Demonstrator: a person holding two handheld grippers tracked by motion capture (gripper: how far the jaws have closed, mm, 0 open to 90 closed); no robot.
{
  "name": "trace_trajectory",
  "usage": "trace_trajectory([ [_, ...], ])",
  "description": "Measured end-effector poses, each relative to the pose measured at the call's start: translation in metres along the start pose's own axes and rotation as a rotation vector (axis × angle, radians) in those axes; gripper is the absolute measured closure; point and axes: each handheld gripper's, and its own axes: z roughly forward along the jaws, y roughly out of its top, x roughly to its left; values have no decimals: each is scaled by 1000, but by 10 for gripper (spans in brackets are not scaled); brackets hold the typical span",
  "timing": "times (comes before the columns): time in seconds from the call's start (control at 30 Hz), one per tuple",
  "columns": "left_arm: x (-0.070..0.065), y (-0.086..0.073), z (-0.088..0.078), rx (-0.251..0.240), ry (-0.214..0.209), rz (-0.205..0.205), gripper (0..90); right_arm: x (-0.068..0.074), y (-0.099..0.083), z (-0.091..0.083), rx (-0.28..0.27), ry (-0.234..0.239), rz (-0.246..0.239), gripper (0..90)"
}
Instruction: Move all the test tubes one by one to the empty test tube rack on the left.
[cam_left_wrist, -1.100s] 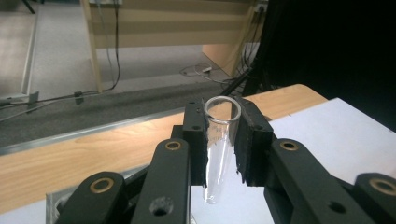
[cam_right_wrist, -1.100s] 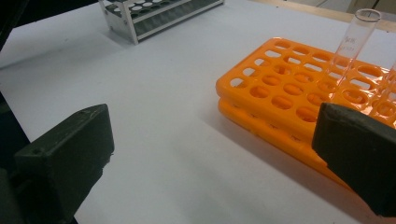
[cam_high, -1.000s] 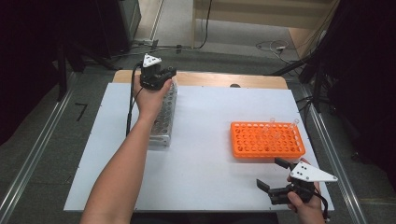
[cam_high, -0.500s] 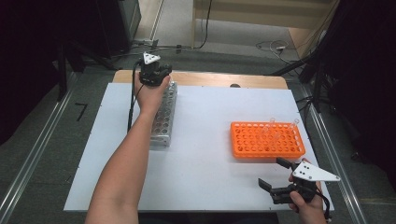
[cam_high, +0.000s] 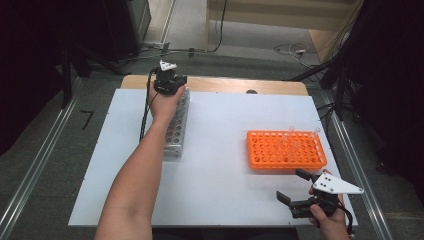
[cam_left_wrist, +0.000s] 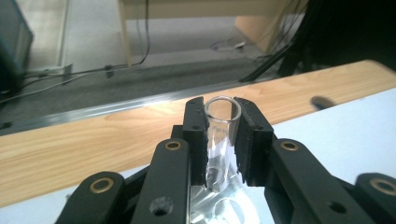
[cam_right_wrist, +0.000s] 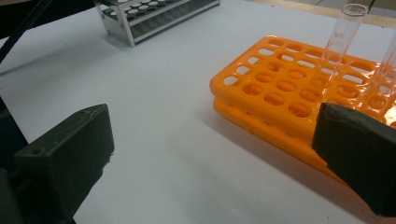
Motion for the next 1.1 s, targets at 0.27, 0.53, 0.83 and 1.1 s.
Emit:
trace_trajectory([
  [0.27, 1, -2, 7, 67, -9, -6, 751, -2, 0, 0, 0, 2, 4, 0],
  [0.53, 1, 0, 7, 82, -25, -20, 644, -4, -1, 0, 3, -2, 11, 0],
  [0.83, -5, 3, -7, 72, -80, -18, 412, -6, 0, 1, -2, -7, 19, 0],
  [1.1, -13, -2, -28, 44, -113, -33, 250, -4, 2, 3, 0, 0, 14, 0],
])
